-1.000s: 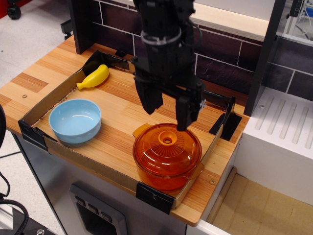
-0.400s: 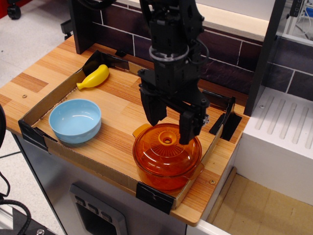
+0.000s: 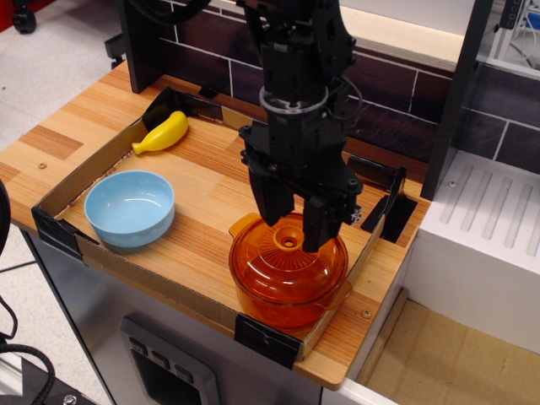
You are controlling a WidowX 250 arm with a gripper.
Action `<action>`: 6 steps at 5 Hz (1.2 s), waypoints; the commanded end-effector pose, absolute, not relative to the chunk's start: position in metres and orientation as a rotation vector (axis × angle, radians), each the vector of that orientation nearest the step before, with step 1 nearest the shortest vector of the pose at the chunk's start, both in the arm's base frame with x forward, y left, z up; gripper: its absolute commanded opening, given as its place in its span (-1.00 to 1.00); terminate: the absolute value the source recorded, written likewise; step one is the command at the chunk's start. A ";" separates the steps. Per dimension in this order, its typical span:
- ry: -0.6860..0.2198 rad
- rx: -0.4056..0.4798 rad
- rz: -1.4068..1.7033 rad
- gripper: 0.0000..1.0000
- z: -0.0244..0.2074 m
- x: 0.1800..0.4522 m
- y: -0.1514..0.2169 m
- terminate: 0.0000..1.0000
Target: Take lid off pot
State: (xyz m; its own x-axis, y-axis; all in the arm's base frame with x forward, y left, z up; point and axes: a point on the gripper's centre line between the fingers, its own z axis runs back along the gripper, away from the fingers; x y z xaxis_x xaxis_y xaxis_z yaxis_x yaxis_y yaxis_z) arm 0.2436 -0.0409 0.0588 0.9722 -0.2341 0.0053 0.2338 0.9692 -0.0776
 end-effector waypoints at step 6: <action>-0.051 -0.177 -0.097 -1.00 0.113 0.290 -0.009 -1.00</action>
